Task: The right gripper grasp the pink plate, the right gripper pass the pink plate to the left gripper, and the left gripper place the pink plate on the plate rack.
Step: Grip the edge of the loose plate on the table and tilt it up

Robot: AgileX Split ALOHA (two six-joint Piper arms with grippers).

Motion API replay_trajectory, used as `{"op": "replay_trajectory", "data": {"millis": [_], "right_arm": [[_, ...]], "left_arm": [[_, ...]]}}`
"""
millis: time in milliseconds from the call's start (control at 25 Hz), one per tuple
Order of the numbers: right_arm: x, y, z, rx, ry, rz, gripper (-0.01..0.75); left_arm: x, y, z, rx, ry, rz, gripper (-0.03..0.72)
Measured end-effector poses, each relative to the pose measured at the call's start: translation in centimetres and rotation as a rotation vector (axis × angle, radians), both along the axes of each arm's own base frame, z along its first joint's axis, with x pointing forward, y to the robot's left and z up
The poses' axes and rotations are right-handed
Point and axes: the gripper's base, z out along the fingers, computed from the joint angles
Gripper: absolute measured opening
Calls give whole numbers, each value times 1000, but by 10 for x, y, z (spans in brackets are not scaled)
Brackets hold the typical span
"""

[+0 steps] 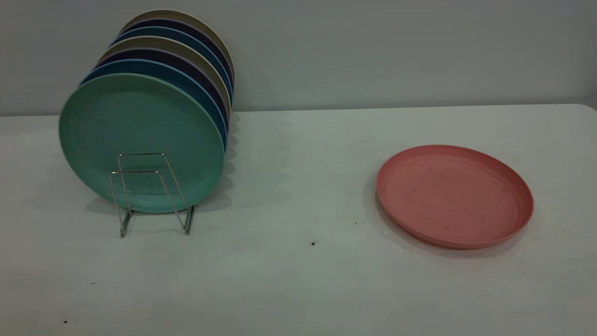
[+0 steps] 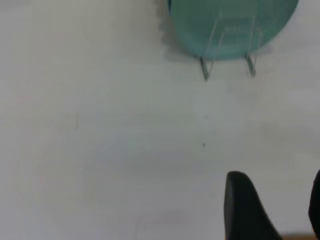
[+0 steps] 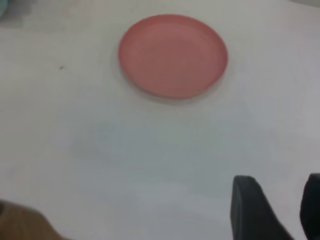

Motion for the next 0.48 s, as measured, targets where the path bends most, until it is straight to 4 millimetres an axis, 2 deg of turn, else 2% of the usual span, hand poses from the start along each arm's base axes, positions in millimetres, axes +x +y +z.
{"op": "replay_trajectory", "data": {"millis": [200, 480], "right_arm": [[7, 1, 17, 52, -177, -8, 237], [43, 11, 29, 82, -147, 66, 262]], "left_arm": [[12, -3, 9, -57, -38, -5, 358], [59, -15, 11, -168, 125, -71, 373]]}}
